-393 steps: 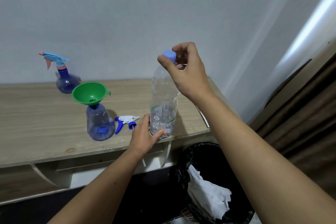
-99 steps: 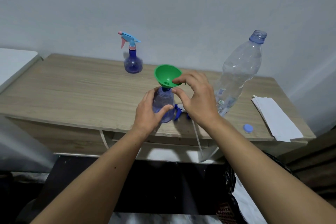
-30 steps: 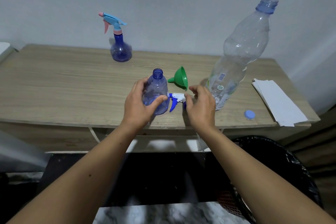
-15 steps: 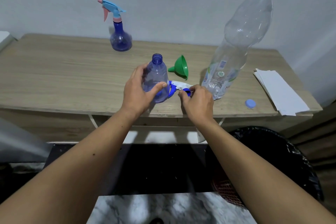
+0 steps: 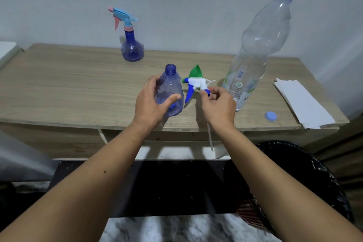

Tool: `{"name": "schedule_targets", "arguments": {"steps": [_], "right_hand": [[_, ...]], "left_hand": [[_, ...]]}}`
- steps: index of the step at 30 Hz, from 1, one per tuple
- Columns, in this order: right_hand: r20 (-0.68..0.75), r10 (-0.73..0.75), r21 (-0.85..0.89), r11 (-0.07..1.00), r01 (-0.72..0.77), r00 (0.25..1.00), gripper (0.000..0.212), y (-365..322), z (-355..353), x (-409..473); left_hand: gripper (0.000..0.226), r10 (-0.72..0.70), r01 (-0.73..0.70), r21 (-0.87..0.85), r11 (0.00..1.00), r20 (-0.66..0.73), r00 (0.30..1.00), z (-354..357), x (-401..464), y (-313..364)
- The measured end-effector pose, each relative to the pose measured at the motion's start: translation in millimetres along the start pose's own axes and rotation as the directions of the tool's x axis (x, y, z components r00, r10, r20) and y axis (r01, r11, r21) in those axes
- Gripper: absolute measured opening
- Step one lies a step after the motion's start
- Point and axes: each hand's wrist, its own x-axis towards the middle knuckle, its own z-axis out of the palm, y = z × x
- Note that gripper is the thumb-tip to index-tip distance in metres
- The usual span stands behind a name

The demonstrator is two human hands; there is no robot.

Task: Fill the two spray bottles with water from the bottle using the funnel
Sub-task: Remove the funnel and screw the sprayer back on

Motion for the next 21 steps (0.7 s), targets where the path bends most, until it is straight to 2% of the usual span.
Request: {"name": "schedule_targets", "arguments": {"steps": [10,16,21], "right_hand": [[0.042,-0.158,0.327,0.935,0.135,0.987,0.018,-66.0,-34.7,12.8],[0.041,-0.319,0.433,0.86,0.271,0.947,0.012,-121.0,-50.4,20.4],[0.023,-0.429,0.51,0.782,0.359,0.903,0.014,-163.1,-49.9,25.2]], "left_hand": [[0.071,-0.038,0.037,0.045,0.998,0.033,0.999,-3.9,0.0,4.1],[0.074,-0.052,0.05,0.044,0.998,0.041,0.998,-5.7,-0.3,10.4],[0.066,-0.054,0.051,0.056,0.997,0.044,0.998,-6.9,-0.8,14.3]]}}
